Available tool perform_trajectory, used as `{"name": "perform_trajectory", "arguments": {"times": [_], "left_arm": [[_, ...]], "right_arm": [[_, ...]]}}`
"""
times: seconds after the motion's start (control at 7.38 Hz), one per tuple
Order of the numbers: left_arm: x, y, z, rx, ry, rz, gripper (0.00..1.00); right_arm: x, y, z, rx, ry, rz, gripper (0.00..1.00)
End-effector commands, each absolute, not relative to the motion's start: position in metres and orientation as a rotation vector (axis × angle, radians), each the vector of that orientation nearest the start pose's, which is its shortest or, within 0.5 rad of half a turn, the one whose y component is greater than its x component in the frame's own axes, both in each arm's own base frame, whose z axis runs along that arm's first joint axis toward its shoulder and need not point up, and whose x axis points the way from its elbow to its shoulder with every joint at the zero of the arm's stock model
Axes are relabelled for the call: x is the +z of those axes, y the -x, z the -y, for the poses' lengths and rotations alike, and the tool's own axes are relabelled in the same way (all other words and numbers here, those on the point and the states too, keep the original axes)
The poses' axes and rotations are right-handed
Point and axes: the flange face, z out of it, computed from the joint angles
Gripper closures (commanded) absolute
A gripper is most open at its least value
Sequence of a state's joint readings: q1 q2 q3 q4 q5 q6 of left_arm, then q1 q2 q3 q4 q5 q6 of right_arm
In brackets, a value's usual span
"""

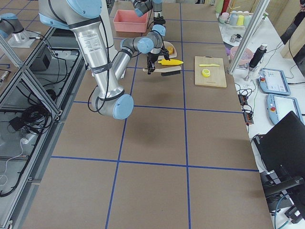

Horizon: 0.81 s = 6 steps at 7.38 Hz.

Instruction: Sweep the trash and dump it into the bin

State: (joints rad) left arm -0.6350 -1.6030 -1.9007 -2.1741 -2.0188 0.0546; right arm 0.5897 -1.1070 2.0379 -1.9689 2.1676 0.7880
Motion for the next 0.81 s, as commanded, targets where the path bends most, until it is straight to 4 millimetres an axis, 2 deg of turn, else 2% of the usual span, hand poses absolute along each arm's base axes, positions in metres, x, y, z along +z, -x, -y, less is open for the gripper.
{"name": "perform_trajectory", "arguments": {"times": [0.0,0.14,0.27,0.41,0.68], "left_arm": [[0.418,-0.358,0.376,1.112,-0.720,-0.822,0.86],[0.418,-0.358,0.376,1.112,-0.719,-0.821,0.90],[0.418,-0.358,0.376,1.110,-0.718,-0.822,0.92],[0.418,-0.358,0.376,1.113,-0.719,-0.821,0.92],[0.420,-0.358,0.377,1.110,-0.718,-0.812,0.93]], "right_arm": [[0.242,0.438,0.375,-0.347,0.170,0.771,1.00],[0.230,0.463,0.386,-0.344,0.174,0.762,1.00],[0.228,0.488,0.388,-0.338,0.195,0.748,1.00],[0.215,0.515,0.388,-0.351,0.208,0.740,1.00],[0.206,0.540,0.388,-0.338,0.212,0.716,1.00]]}}
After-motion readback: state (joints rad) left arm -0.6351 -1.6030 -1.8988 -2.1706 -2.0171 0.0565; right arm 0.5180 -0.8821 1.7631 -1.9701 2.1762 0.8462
